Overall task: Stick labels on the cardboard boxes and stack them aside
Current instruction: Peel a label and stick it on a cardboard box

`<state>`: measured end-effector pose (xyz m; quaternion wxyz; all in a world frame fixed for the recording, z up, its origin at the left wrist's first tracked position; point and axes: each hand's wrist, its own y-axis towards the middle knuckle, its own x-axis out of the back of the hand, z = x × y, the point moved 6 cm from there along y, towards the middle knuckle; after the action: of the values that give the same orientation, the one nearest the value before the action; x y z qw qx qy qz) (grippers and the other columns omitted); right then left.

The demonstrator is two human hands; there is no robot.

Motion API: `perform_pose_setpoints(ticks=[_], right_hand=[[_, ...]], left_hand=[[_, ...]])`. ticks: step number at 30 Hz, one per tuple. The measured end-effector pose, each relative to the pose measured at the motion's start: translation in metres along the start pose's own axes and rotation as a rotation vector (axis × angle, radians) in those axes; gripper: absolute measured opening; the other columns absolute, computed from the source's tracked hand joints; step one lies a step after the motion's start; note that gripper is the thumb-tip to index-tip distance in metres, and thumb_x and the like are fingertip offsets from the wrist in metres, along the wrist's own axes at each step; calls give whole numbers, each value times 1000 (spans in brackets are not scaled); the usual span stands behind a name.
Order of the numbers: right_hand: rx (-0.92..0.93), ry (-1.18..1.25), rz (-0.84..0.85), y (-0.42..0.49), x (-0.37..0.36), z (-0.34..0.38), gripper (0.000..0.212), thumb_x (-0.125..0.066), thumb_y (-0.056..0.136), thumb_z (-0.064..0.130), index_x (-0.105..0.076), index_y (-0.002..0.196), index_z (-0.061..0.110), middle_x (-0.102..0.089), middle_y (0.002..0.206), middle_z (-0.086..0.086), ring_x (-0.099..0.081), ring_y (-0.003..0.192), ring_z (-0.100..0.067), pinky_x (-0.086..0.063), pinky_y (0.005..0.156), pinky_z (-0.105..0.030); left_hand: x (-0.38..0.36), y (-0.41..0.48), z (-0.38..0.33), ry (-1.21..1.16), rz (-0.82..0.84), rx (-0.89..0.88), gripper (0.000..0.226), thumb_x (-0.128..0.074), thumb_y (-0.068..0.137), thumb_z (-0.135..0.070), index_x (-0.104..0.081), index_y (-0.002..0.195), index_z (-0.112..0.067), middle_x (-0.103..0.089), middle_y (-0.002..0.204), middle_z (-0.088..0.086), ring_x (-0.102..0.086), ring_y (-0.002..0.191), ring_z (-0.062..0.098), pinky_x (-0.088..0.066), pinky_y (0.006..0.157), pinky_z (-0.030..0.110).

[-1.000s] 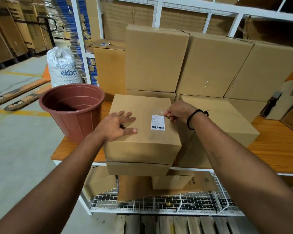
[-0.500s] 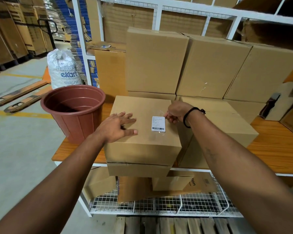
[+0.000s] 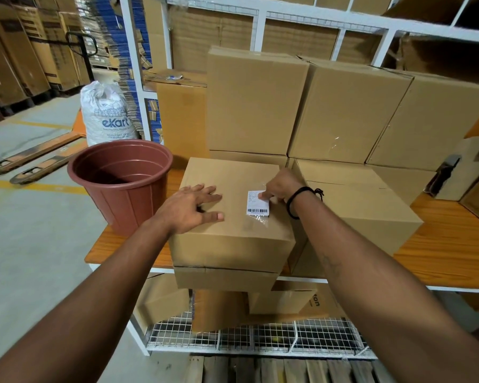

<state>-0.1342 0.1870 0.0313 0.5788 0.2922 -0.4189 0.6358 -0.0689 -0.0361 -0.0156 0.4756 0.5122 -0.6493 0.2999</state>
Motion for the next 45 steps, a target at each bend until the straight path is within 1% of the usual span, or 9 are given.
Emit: perform_pose_setpoints(ticks=[5, 10, 14, 22, 28, 32, 37, 41, 45], right_hand=[[-3, 306, 26, -4, 3, 0, 22, -74, 82, 6, -55, 70, 4, -63, 66, -10, -53, 49, -17, -36, 43, -25], [-15, 765, 278, -12, -10, -2, 14, -60, 89, -5, -57, 98, 5, -71, 97, -17, -71, 88, -27, -58, 78, -43], [70, 836, 355, -18, -10, -9, 17, -60, 88, -8, -58, 98, 6, -71, 99, -18, -71, 91, -30, -58, 75, -43], [185, 1190, 123, -5, 22, -24, 20, -63, 84, -8, -58, 97, 7, -69, 97, -12, -72, 82, -25, -59, 64, -36], [200, 1099, 182, 6, 1, -6, 21, -67, 80, -11, -59, 88, 7, -71, 87, -12, -72, 75, -22, -59, 59, -33], [281, 1044, 185, 17, -5, 11, 29, -71, 76, -12, -57, 94, 5, -71, 91, -15, -72, 76, -24, -59, 63, -33], [381, 1082, 195, 22, -1, 21, 33, -67, 83, -6, -52, 112, 4, -69, 97, -13, -70, 73, -19, -59, 63, -33], [889, 534, -194, 20, 14, 26, 47, -64, 81, -9, -62, 121, 16, -64, 119, 3, -63, 106, -7, -52, 93, -29], [1318, 243, -382, 0, 2, 56, 33, -72, 76, -4, -71, 107, 6, -67, 118, -1, -62, 111, -18, -47, 99, -29]], left_hand=[[0, 0, -1, 9, 3, -6, 117, -17, 52, -104, -42, 146, -38, -26, 160, -11, -16, 150, 12, -10, 119, 34], [1, 2, 1, -13, 11, 8, 115, -21, 52, -103, -43, 145, -39, -26, 159, -13, -16, 149, 10, -10, 119, 35], [4, 4, 0, -44, 12, 32, 105, -37, 56, -96, -47, 143, -38, -29, 158, -13, -18, 148, 8, -13, 120, 35], [6, 11, 1, -95, 15, 31, 110, -37, 52, -101, -53, 140, -36, -35, 155, -13, -24, 147, 9, -18, 118, 32], [22, 28, -12, -176, -218, 226, 58, -50, 82, -72, -74, 110, -27, -67, 126, -5, -61, 116, 17, -46, 98, 33], [25, 53, -39, -882, -321, 307, 28, -76, 84, -33, -77, 95, -7, -73, 89, 4, -62, 78, 16, -49, 76, 31], [32, 61, -47, -1189, -284, 486, 8, -68, 88, 1, -65, 93, 6, -70, 65, 14, -63, 44, 14, -46, 39, 19], [34, 57, -25, -1310, -261, 574, 24, -68, 90, -7, -65, 110, 6, -73, 72, 11, -64, 49, 11, -47, 40, 20], [34, 57, -26, -1321, -154, 562, 14, -61, 95, -12, -63, 86, -2, -61, 47, 1, -52, 34, 5, -38, 33, 15]])
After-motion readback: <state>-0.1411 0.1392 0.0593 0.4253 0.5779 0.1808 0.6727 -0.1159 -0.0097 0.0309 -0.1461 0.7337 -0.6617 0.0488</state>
